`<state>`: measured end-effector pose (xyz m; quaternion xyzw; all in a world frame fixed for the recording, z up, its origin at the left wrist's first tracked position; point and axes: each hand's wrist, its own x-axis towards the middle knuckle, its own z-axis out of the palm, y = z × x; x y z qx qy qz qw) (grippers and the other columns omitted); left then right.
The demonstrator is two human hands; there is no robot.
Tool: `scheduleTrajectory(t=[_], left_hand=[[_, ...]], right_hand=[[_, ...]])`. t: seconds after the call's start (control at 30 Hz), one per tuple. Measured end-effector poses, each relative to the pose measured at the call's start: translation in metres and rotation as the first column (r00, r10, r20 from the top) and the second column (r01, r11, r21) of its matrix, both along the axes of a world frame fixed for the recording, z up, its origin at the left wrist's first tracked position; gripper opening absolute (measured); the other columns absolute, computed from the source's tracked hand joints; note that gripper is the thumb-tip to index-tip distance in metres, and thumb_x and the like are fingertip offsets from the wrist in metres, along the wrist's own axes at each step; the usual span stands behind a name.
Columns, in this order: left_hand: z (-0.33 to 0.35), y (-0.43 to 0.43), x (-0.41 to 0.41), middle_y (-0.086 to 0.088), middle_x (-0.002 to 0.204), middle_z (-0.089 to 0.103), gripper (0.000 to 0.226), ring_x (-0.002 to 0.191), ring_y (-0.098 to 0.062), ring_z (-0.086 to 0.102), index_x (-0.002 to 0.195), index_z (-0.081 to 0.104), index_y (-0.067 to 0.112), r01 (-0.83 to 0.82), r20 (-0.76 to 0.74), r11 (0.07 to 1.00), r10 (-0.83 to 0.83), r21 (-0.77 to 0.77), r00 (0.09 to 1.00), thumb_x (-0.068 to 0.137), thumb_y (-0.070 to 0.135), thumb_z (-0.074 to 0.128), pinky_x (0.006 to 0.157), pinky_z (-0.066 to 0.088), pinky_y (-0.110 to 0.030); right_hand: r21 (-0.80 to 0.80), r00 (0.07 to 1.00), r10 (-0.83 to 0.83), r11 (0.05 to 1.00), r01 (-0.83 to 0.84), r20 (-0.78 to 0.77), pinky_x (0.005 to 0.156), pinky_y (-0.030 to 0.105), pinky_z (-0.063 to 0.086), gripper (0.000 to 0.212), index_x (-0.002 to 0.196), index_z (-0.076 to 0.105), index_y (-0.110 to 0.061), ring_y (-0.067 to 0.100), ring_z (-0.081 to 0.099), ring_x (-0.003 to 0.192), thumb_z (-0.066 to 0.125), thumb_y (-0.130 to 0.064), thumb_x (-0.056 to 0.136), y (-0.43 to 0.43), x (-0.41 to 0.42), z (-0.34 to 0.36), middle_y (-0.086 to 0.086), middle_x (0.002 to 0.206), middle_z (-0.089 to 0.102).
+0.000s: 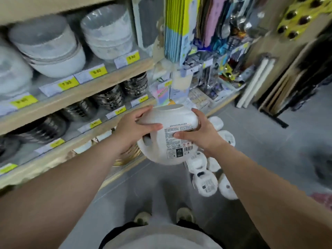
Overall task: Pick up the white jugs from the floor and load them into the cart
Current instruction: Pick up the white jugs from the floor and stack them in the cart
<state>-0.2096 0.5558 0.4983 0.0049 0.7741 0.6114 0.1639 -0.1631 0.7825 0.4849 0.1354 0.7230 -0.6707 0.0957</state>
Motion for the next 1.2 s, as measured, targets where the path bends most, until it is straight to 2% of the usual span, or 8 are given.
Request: scheduleTrajectory(t=[0.13,0.27,0.43,0.57,0.8,0.93,1.07,1.2], left_hand=[[0.016,-0.026,0.032,0.019,0.118,0.058,0.073,0.1,0.006,0.058,0.128,0.06,0.035,-0.281,-0.049,0.959,0.283,0.035,0.958,0.062,0.028,0.09,0.072,0.05,-0.006],[0.023,-0.07,0.083,0.013,0.127,0.06,0.082,0.113,-0.004,0.06,0.128,0.061,0.031,-0.524,-0.051,0.851,0.526,0.044,0.849,0.053,0.035,0.093,0.098,0.049,-0.027],[0.038,-0.14,0.163,0.017,0.125,0.058,0.079,0.105,-0.005,0.062,0.133,0.057,0.032,-0.742,-0.088,0.67,0.741,0.029,0.666,0.061,0.033,0.09,0.077,0.052,-0.017],[0.044,-0.204,0.237,0.018,0.121,0.06,0.08,0.104,0.001,0.062,0.133,0.056,0.031,-0.867,-0.102,0.498,0.863,0.009,0.494,0.06,0.035,0.09,0.085,0.05,-0.018],[0.057,-0.31,0.377,0.011,0.122,0.063,0.093,0.112,-0.009,0.061,0.138,0.053,0.023,-0.974,-0.103,0.228,0.968,-0.004,0.227,0.055,0.038,0.093,0.102,0.047,-0.033],[0.072,-0.359,0.452,0.011,0.12,0.064,0.089,0.106,-0.006,0.063,0.136,0.054,0.023,-0.998,-0.124,0.065,0.99,-0.011,0.066,0.057,0.037,0.093,0.092,0.049,-0.025],[0.081,-0.404,0.514,0.018,0.102,0.067,0.051,0.102,-0.009,0.066,0.104,0.065,0.043,-0.995,-0.168,-0.095,0.982,-0.037,-0.087,0.063,0.03,0.091,0.089,0.051,-0.025],[0.084,-0.453,0.553,0.033,0.07,0.067,0.038,0.07,0.013,0.063,0.08,0.061,0.042,-0.972,-0.2,-0.231,0.955,-0.045,-0.218,0.066,0.02,0.089,0.069,0.052,-0.008]], right_hand=[[0.019,0.965,0.259,0.966,-0.259,-0.049,0.084,0.037,0.058,0.093,0.131,0.042,-0.032,0.018,0.063,0.11,0.093,-0.01,0.056,-0.022,-0.029,0.02,0.0,0.122,0.061],[0.084,0.866,0.497,0.867,-0.492,-0.054,0.093,0.041,0.054,0.118,0.141,0.038,-0.034,0.016,0.06,0.115,0.095,-0.036,0.037,-0.077,-0.039,0.032,-0.005,0.129,0.059],[0.107,0.704,0.707,0.707,-0.699,-0.073,0.099,0.046,0.05,0.113,0.139,0.041,-0.03,0.015,0.059,0.115,0.096,-0.027,0.041,-0.181,-0.018,0.04,-0.008,0.128,0.058],[0.076,0.56,0.824,0.566,-0.821,-0.083,0.096,0.045,0.052,0.117,0.139,0.042,-0.03,0.016,0.062,0.113,0.097,-0.025,0.037,-0.277,0.021,0.041,-0.006,0.127,0.061],[0.043,0.3,0.945,0.308,-0.95,-0.128,0.097,0.045,0.052,0.122,0.144,0.038,-0.029,0.014,0.06,0.115,0.097,-0.023,0.037,-0.447,0.125,0.044,-0.008,0.13,0.058],[0.071,0.133,0.979,0.145,-0.987,-0.153,0.1,0.044,0.05,0.123,0.146,0.036,-0.03,0.012,0.057,0.117,0.097,-0.023,0.039,-0.537,0.188,0.05,-0.011,0.131,0.055],[0.055,-0.038,0.987,-0.03,-0.998,-0.155,0.098,0.045,0.051,0.127,0.142,0.039,-0.033,0.013,0.059,0.116,0.096,-0.034,0.028,-0.621,0.247,0.056,-0.009,0.129,0.058],[0.081,-0.187,0.967,-0.175,-0.981,-0.174,0.103,0.044,0.048,0.134,0.148,0.033,-0.032,0.013,0.054,0.122,0.096,-0.038,0.03,-0.7,0.287,0.059,-0.007,0.139,0.051]])
